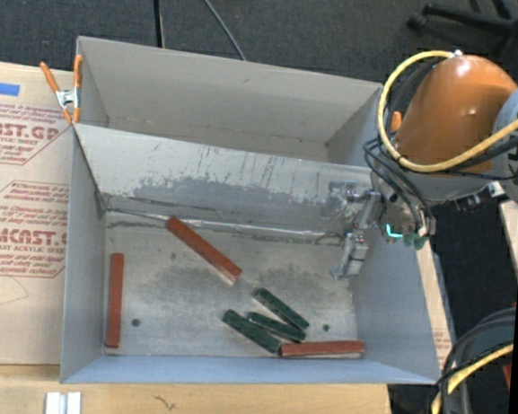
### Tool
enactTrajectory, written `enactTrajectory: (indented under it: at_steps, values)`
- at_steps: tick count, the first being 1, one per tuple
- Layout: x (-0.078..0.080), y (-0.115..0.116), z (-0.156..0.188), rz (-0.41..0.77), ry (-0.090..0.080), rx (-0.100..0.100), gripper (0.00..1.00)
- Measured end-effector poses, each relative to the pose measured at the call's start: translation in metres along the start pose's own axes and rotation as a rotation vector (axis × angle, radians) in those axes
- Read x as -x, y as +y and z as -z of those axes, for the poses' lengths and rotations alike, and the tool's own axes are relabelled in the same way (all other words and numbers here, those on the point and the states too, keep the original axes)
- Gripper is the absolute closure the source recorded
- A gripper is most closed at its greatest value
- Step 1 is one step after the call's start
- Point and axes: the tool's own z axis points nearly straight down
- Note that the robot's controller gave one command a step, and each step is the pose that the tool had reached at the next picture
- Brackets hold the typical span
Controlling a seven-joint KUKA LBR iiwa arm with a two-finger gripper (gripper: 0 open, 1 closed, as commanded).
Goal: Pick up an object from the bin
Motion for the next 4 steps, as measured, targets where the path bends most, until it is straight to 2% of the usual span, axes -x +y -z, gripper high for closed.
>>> enactTrajectory:
  at_steps: [1,2,3,4]
  values:
    - [-0.058,0.055,-0.178,-0.099,0.004,0.001,0.0]
    - [-0.08,0.079,-0.143,-0.057,-0.005,0.001,0.0]
    - [-0.072,0.063,-0.134,-0.166,-0.005,0.001,0.0]
    - [-0.077,0.057,-0.175,-0.468,-0.002,0.001,0.0]
